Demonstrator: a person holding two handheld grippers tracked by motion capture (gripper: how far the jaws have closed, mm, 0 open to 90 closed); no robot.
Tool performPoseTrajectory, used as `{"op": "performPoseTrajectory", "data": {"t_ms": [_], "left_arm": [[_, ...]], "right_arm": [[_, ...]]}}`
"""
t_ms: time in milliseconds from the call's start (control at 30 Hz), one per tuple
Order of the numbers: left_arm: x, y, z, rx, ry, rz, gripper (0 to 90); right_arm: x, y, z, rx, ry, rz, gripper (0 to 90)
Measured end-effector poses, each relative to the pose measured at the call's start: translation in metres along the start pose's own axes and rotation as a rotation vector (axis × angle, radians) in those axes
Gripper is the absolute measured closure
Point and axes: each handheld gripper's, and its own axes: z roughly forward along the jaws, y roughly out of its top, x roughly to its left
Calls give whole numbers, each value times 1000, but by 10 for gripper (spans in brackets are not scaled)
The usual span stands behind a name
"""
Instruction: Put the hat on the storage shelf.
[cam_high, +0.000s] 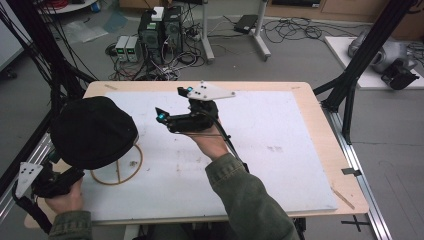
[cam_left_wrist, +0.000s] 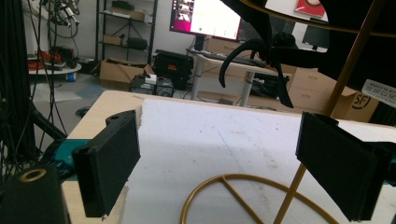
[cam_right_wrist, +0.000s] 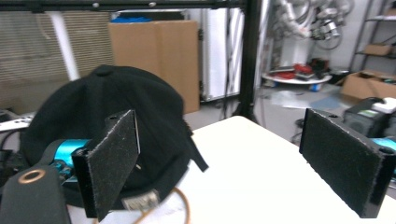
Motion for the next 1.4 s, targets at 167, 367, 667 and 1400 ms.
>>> {"op": "performPoseTrajectory", "data": {"t_ms": [167,367,667,1400], "left_arm": [[0,0,0,-3,2,-8,138],[0,0,1,0,-1,-3,139],[-1,0,2,2,-4,-7,139],[-2,-1,0,2,-4,-9,139]], "right_arm": [[-10,-5,-17,-2,-43,7,115],[-22,-16,-43,-17,-109,-3,115],[-48,-41,-90,-28,-248,1,115],[-86,-102,-176,-73,-461,37,115]]}}
